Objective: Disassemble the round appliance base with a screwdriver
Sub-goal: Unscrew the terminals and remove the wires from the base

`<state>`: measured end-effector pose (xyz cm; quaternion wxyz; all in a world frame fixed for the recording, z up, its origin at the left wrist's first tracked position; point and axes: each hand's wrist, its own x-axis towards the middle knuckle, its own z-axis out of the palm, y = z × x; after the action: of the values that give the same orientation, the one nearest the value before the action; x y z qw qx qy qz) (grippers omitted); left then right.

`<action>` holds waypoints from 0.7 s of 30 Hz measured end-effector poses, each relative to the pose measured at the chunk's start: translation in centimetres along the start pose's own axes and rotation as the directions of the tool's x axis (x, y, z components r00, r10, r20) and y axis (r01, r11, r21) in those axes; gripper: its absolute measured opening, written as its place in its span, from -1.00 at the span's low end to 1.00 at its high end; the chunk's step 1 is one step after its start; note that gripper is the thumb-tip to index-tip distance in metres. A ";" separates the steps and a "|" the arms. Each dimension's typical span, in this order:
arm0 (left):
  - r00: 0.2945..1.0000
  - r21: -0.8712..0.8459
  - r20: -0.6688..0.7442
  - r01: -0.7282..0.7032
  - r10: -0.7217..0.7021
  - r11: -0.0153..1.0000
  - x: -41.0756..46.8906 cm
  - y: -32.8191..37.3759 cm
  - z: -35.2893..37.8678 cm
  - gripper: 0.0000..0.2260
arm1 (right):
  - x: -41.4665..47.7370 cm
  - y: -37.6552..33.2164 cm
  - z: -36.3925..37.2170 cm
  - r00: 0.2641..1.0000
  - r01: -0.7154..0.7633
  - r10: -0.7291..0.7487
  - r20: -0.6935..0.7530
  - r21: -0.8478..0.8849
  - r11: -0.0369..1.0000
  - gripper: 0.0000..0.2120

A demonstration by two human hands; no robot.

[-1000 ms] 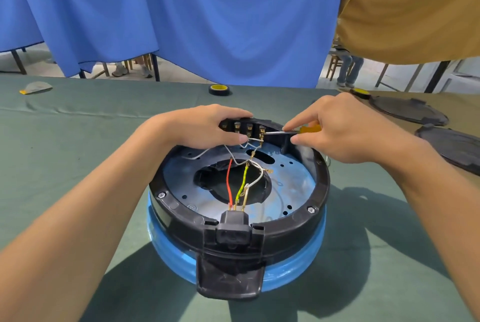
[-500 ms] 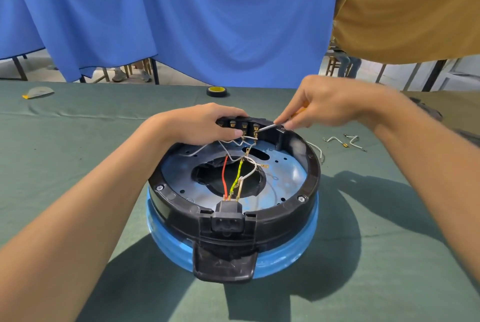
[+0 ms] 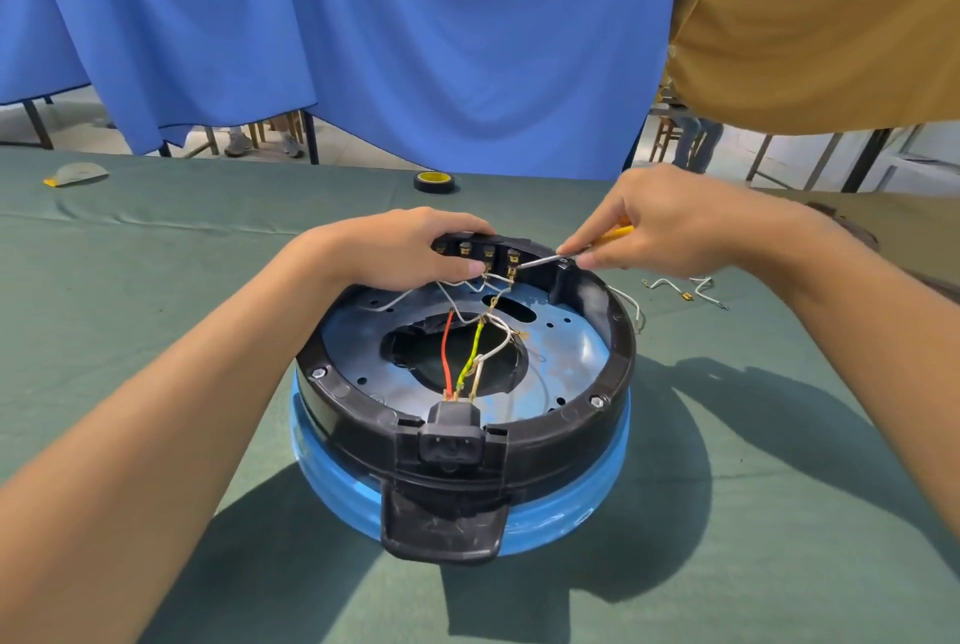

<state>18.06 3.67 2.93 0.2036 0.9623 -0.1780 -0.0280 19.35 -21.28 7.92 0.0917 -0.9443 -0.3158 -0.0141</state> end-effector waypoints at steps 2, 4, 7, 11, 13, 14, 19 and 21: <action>1.000 0.003 -0.002 0.006 -0.006 1.000 0.0 0.0 0.0 -0.61 | -0.8 -0.1 0.5 1.000 0.013 -0.013 -0.029 0.015 1.000 -0.84; 1.000 0.011 -0.005 0.016 -0.016 1.000 -0.1 0.0 0.0 -0.60 | -1.1 -0.3 0.8 0.999 0.035 -0.035 -0.038 -0.003 0.999 -0.82; 1.000 0.021 -0.003 0.022 -0.022 1.000 -0.3 0.1 0.0 -0.60 | -1.1 -0.3 0.8 0.998 0.061 -0.061 -0.019 0.010 0.998 -0.82; 1.000 0.017 -0.002 0.029 -0.029 0.999 -0.4 0.4 0.0 -0.61 | -1.2 0.4 0.8 0.996 0.085 -0.083 -0.036 0.058 0.995 -0.84; 0.999 0.022 0.003 0.034 -0.034 0.999 -0.5 0.5 0.0 -0.61 | -1.4 0.6 1.0 0.995 0.072 -0.068 -0.067 0.067 0.995 -0.84; 0.999 0.022 0.005 0.036 -0.036 0.999 -0.5 0.6 0.0 -0.61 | -1.5 0.7 1.2 0.996 0.060 -0.056 -0.071 0.063 0.996 -0.85; 0.999 0.016 0.022 0.043 -0.044 0.999 -0.8 0.8 -0.1 -0.59 | -1.3 0.1 1.7 0.995 0.026 -0.022 -0.102 0.037 0.999 -0.84; 0.998 0.018 0.014 0.057 -0.058 0.998 -0.8 0.7 -0.1 -0.57 | -1.1 -0.6 2.0 0.997 0.025 -0.026 -0.069 -0.012 1.000 -0.83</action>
<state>17.08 3.46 3.31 0.1930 0.9686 -0.1519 -0.0392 18.08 -21.09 5.91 0.0969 -0.9397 -0.3242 -0.0496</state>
